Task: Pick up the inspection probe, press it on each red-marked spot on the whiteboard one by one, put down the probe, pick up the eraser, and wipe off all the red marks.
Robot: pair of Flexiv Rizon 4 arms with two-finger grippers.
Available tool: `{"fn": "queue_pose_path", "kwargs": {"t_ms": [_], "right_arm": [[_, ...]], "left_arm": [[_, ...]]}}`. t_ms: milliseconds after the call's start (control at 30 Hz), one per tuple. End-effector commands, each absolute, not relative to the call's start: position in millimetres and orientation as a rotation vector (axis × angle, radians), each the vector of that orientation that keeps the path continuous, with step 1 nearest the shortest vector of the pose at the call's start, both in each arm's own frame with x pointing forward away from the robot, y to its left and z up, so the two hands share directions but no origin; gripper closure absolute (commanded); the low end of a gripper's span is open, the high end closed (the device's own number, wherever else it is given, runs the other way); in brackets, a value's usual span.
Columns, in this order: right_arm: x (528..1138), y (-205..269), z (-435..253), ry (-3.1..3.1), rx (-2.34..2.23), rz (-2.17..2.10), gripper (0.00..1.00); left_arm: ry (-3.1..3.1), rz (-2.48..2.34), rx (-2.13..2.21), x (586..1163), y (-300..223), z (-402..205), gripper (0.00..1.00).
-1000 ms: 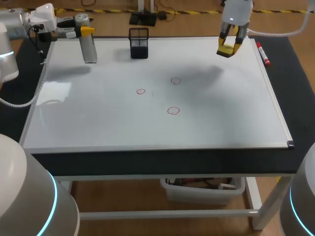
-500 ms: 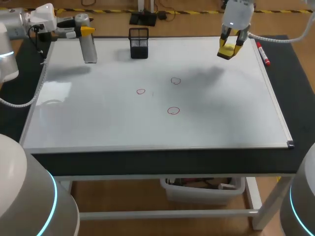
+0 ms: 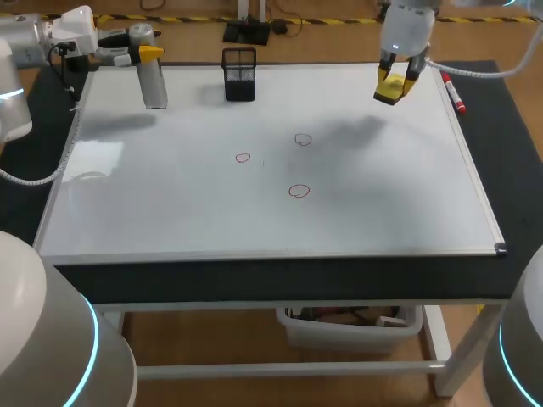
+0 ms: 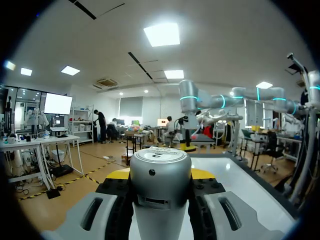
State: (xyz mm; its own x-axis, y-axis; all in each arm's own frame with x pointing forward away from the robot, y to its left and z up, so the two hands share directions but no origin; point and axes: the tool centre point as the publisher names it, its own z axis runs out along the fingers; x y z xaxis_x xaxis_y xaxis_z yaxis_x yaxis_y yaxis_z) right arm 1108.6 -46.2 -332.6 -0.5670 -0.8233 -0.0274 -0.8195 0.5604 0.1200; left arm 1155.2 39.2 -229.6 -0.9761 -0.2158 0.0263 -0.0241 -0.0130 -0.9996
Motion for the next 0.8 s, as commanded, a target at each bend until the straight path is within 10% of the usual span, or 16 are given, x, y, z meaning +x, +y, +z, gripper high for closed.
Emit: {"fn": "queue_pose_path", "kwargs": {"t_ms": [33,800], "right_arm": [[1105.2,-46.9,-329.8,-2.756,1.453,-0.155,1.00],[1105.2,-46.9,-329.8,-2.756,1.453,-0.155,1.00]], "left_arm": [[2.106,-2.121,-0.264,1152.9,38.2,-227.4,1.00],[2.165,-2.109,-0.208,1143.9,18.3,-229.5,1.00]]}}
